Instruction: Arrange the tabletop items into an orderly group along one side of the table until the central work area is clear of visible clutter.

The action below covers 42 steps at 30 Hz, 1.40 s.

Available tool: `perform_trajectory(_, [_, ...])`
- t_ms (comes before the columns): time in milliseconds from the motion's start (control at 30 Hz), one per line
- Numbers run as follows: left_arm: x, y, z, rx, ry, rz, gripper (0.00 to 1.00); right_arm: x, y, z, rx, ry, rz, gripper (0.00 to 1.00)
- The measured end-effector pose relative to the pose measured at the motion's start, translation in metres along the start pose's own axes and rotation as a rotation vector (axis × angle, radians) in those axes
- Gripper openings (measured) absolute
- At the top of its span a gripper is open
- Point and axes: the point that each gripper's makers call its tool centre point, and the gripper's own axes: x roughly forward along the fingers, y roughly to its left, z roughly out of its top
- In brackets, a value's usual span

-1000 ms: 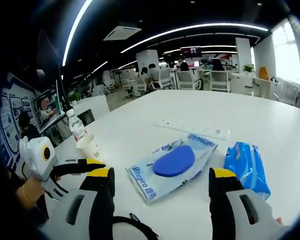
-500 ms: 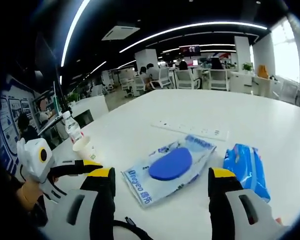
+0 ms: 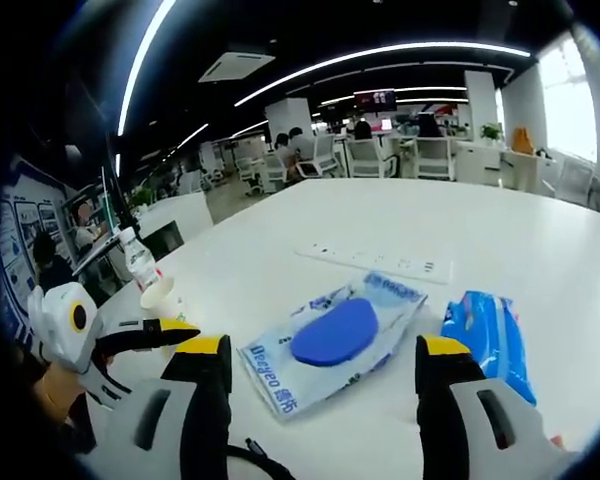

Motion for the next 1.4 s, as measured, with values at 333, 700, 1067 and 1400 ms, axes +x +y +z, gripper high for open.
perform_trajectory(333, [0.005,0.007,-0.002,0.044,0.014,-0.002,0.69,0.008,-0.007,0.007,0.169,-0.024,0.024,0.66])
perform_trajectory(700, [0.008,0.008,-0.001,0.070,0.008,-0.008,0.66,0.018,-0.017,0.002,0.177,0.009,0.001,0.66])
perform_trajectory(1067, [0.010,0.012,-0.001,0.169,0.018,0.014,0.65,0.029,-0.027,0.002,0.201,0.047,-0.036,0.64])
perform_trajectory(1400, [0.011,0.014,-0.001,0.215,0.019,0.001,0.64,0.045,-0.033,-0.002,0.212,0.084,-0.053,0.61])
